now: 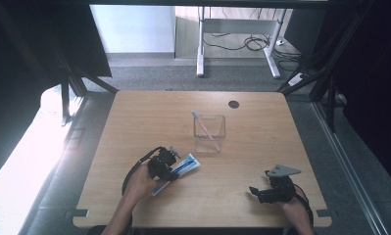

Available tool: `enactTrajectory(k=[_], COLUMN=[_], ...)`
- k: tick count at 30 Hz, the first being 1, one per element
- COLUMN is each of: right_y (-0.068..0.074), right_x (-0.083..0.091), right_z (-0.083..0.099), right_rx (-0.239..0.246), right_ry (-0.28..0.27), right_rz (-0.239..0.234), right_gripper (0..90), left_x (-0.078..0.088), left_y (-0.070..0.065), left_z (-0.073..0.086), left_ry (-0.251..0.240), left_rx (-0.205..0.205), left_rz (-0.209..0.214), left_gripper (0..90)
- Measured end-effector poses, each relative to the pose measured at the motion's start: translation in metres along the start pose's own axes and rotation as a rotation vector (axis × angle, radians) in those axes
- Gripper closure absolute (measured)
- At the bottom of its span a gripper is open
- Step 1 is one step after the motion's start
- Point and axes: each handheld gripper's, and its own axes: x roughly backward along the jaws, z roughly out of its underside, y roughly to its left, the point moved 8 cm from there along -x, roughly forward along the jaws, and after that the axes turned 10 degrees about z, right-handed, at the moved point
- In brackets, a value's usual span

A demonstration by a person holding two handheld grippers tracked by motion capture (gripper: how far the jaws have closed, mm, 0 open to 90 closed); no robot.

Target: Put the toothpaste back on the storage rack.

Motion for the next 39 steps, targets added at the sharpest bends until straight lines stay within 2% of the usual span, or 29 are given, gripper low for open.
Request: enactTrajectory(k=[10,18,26,39], right_y=[0.0,0.001,0.002,0.001], right_x=[-0.001,-0.002,-0.005,-0.004], right_z=[0.001,0.002,0.005,0.005], right_rx=[-0.005,-0.025,-0.015,-0.018], right_ry=[0.004,0.017,0.032,0.032], right_rz=[-0.006,-0.027,-0.038,-0.033], right_gripper=[8.0,3.0,0.0,0.0], left_x=[0.018,0.033,0.049,0.071], left_y=[-0.01,-0.018,-0.022,-0.024], left_z=[-0.008,-0.017,-0.031,-0.052], left_ry=[-0.075,-0.123,-0.171,-0.254], left_rx=[-0.031,-0.061,-0.09,-0.106], left_rz=[0.02,0.024,0.025,0.016], left_gripper=[71.8,71.8,71.8,71.8])
